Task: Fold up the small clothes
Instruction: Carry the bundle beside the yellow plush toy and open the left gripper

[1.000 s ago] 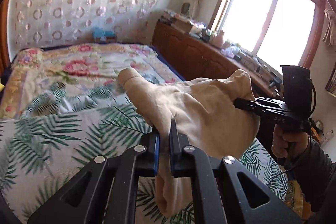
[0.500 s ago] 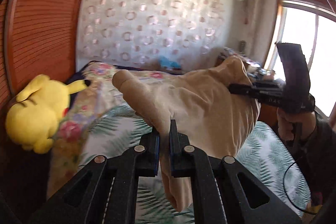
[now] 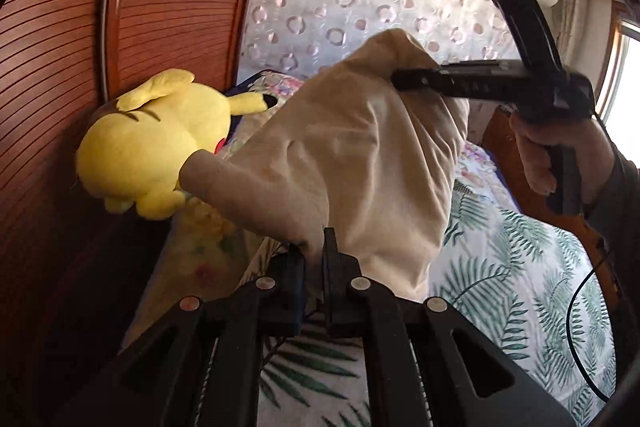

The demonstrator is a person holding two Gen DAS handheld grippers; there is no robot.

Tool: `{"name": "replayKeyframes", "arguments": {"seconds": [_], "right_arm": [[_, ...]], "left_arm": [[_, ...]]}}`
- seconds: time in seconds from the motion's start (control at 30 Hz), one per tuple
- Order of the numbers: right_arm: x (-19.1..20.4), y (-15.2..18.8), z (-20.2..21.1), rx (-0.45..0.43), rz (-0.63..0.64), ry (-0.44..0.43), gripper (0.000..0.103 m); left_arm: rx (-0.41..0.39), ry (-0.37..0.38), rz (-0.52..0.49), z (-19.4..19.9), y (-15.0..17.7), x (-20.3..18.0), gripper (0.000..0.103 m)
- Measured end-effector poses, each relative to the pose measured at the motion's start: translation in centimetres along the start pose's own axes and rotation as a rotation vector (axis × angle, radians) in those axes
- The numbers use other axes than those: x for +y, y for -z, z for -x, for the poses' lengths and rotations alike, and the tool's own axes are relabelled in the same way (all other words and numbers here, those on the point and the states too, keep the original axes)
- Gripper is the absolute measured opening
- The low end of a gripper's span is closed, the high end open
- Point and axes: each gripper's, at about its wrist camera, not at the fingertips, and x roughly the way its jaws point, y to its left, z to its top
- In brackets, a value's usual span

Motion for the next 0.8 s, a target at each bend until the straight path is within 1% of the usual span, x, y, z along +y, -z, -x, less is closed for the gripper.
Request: {"name": "replayKeyframes", "arguments": {"seconds": [0.03,0.1,0.13,0.17,0.23,0.27,0.3,0.37,0.5,0.57,0.6,0.63,0.7,0.77,0.8], "right_arm": [[-0.1,0.1,-0.7,0.007,-0.013,0.014,0.018],[-0.6,1.2,-1.1,0.008,-0.042,0.036,0.026],[-0.7,1.6,-0.9,0.004,-0.059,0.038,0.035],[-0.6,1.8,-1.1,0.002,-0.076,0.033,0.04],[-0.3,2.5,-0.5,-0.005,-0.109,0.026,0.04],[-0.6,3.1,0.1,-0.008,-0.127,0.027,0.04],[-0.5,3.6,1.0,-0.019,-0.144,0.025,0.04],[-0.4,4.9,3.0,-0.041,-0.184,0.019,0.04],[0.2,8.5,7.4,-0.086,-0.266,0.034,0.04],[0.7,10.7,9.9,-0.107,-0.307,0.045,0.04],[1.1,11.8,11.0,-0.117,-0.326,0.056,0.04],[1.5,12.7,11.9,-0.12,-0.342,0.07,0.04],[2.5,14.6,14.2,-0.137,-0.367,0.106,0.04],[3.4,16.5,16.6,-0.155,-0.399,0.136,0.052],[4.0,17.3,17.9,-0.163,-0.415,0.144,0.055]], "left_arm": [[0.008,-0.012,0.001,-0.1,0.3,-0.2,0.008],[0.024,-0.034,-0.006,-0.3,0.9,0.0,0.008],[0.03,-0.043,-0.009,-0.5,1.1,0.0,0.008],[0.029,-0.052,-0.014,-0.4,1.2,0.1,0.008],[0.015,-0.086,-0.031,-0.1,1.2,0.1,0.01],[0.007,-0.082,-0.035,0.2,1.3,0.1,0.017],[-0.001,-0.074,-0.038,0.5,1.4,0.1,0.021],[-0.02,-0.069,-0.055,1.2,1.3,-0.2,0.035],[-0.067,-0.034,-0.113,3.2,1.0,-1.5,0.053],[-0.081,-0.003,-0.136,4.2,0.9,-2.6,0.082],[-0.089,0.015,-0.144,4.6,0.8,-3.1,0.085],[-0.096,0.034,-0.158,5.1,0.8,-3.9,0.086],[-0.103,0.05,-0.19,5.7,0.8,-5.3,0.086],[-0.111,0.058,-0.222,6.6,1.0,-7.1,0.086],[-0.119,0.069,-0.231,7.0,1.0,-7.8,0.086]]}}
